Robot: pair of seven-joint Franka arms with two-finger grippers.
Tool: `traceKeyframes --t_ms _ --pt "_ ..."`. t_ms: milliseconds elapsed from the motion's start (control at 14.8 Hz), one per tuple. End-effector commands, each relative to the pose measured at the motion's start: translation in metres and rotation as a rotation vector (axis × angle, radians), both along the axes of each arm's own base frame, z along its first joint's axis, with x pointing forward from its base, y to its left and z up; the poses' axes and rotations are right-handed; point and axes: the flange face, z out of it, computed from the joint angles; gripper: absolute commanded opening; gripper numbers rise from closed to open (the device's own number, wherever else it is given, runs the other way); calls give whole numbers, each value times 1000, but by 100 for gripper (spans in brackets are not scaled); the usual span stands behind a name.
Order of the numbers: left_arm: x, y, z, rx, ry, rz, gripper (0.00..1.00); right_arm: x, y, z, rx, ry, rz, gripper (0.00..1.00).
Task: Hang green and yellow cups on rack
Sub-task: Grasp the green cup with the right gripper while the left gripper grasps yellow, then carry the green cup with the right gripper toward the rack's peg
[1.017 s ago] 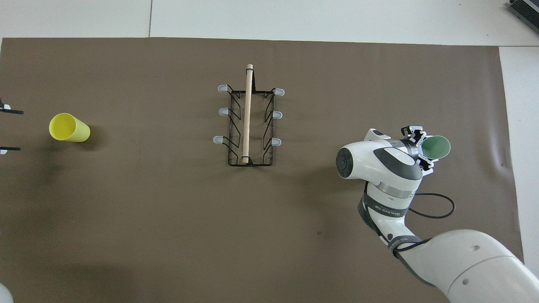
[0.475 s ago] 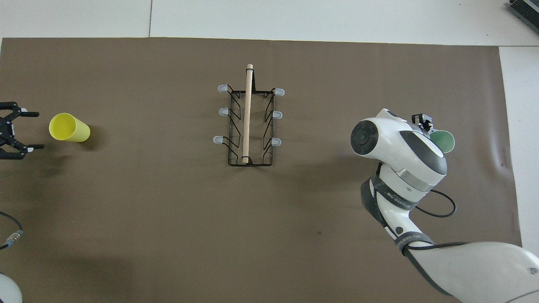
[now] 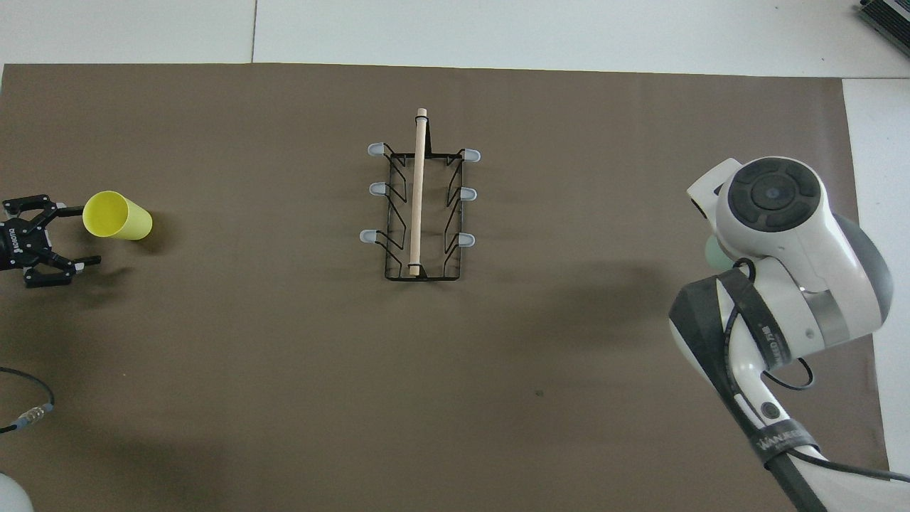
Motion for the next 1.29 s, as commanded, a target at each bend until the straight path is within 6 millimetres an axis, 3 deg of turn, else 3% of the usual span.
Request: traceKeyframes --t_ms 0,339,475,746,1017,1220 --pt "-29 -11 -6 -71 -25 109 100 1 6 12 172 -29 -69 0" --pt "-22 -20 -7 -84 -88 172 100 1 10 43 555 -72 -234 0" --pt "-25 -29 -17 -95 -82 209 100 2 5 52 707 -88 -267 0" --pt "-25 -41 -24 -105 -86 259 100 0 5 61 1075 -144 -239 0" --pt "-26 -55 -29 -118 -84 274 100 -7 3 58 1326 -268 -279 0" --pt "-24 -63 -30 -118 -83 264 100 -18 9 37 1511 -352 -315 0"
